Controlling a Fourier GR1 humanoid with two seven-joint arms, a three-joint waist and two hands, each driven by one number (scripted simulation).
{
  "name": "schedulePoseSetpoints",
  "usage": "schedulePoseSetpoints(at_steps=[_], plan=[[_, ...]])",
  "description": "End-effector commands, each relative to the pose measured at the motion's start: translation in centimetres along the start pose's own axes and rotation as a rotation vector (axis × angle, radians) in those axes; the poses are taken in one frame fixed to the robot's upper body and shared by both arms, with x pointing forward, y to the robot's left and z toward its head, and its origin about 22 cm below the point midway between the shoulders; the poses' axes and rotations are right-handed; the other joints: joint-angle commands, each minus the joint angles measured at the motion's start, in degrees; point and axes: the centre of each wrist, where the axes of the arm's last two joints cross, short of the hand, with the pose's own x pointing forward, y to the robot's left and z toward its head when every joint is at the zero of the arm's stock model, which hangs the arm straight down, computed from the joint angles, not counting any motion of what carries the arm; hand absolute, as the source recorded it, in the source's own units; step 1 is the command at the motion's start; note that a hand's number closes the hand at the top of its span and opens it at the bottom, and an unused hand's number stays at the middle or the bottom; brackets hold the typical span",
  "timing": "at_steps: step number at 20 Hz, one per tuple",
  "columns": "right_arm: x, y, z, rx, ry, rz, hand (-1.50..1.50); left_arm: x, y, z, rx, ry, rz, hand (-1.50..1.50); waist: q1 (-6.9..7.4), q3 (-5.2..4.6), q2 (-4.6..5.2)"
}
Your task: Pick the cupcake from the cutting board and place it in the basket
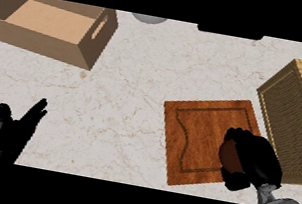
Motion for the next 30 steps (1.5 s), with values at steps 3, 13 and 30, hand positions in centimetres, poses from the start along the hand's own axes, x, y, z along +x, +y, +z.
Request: schedulePoseSetpoints(at_steps=[3,13,30], plan=[[4.2,1.8,9.8,-0.078,-0.107,-0.065,1.5,-1.9,-0.4,-0.4,0.031,0.041,0.016,0.0,-1.85,0.22,0.7],[4.5,-8.2,16.3,-0.55,-0.21,-0.777,1.5,-1.5,1.0,0.7,0.005,0.034,0.018,0.0,-1.1,0.34,0.86],[-0.7,-17.8,15.8,-0.747,0.059,-0.785,1.5,-1.0,0.7,0.4,-0.012,0.028,0.004,0.0,0.75,0.21,1.09]])
